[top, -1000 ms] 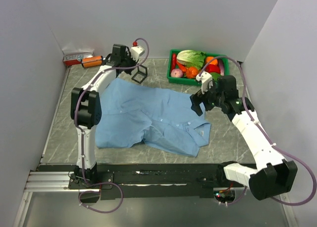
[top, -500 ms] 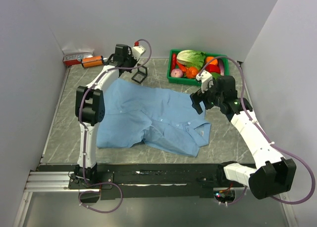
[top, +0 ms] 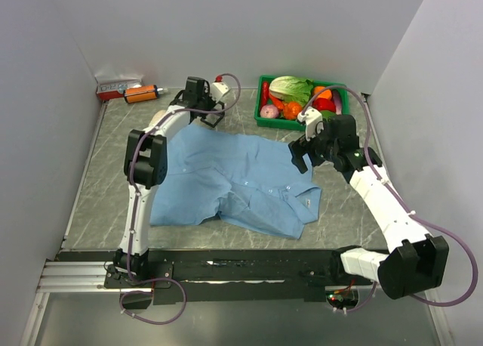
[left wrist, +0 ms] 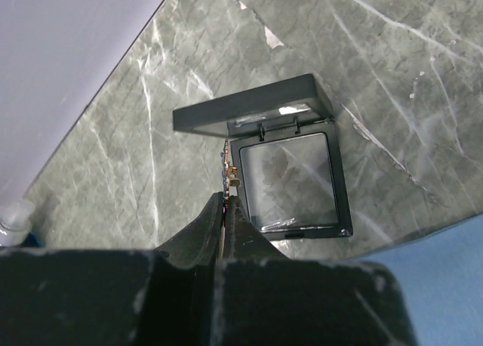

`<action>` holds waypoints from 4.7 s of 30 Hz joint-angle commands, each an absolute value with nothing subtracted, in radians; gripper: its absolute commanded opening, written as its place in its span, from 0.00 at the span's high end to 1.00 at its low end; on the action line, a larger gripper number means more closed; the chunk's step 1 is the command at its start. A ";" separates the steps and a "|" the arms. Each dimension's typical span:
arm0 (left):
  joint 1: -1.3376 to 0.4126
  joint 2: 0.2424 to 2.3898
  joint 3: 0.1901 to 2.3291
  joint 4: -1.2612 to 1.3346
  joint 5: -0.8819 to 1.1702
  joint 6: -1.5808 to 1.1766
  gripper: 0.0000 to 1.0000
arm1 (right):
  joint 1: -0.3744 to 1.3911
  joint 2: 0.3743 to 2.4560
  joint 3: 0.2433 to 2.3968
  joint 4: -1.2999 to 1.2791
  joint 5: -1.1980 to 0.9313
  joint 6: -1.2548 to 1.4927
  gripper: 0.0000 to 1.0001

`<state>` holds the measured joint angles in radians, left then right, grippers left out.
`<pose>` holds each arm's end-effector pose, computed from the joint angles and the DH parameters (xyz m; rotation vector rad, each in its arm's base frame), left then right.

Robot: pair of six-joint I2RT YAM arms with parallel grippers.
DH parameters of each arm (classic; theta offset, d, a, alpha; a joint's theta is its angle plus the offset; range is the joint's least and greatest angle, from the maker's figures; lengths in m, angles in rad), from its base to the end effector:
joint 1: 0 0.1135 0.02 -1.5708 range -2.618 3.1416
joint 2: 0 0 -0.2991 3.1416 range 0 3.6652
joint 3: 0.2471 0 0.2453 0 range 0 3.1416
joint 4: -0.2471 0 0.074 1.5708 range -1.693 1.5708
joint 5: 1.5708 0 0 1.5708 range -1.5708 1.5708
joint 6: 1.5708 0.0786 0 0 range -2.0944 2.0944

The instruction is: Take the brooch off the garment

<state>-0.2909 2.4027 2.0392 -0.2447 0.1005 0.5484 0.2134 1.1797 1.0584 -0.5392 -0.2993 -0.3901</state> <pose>0.5818 -0.1824 0.1995 0.9384 1.9630 0.0374 0.2561 0.0792 0.3293 -0.8092 2.0534 0.2355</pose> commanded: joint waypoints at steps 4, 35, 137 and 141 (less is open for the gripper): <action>-0.314 2.441 2.111 -0.206 0.064 0.633 0.99 | 0.210 1.198 1.095 -0.522 -0.307 -0.393 0.00; -0.327 2.484 2.089 -0.216 0.028 0.686 0.99 | 0.203 1.186 1.081 -0.522 -0.313 -0.387 0.00; -0.347 2.319 1.982 -0.278 0.089 0.336 0.23 | 0.186 1.146 1.020 -0.495 -0.379 -0.339 0.00; -0.347 2.313 1.988 -0.305 0.118 0.319 0.22 | 0.187 1.149 1.022 -0.491 -0.382 -0.337 0.00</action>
<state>-0.3420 2.4004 1.9705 -0.2966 0.0856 0.3561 0.1955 1.1774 1.0210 -0.5304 -0.3679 -0.3481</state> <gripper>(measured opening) 0.773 0.997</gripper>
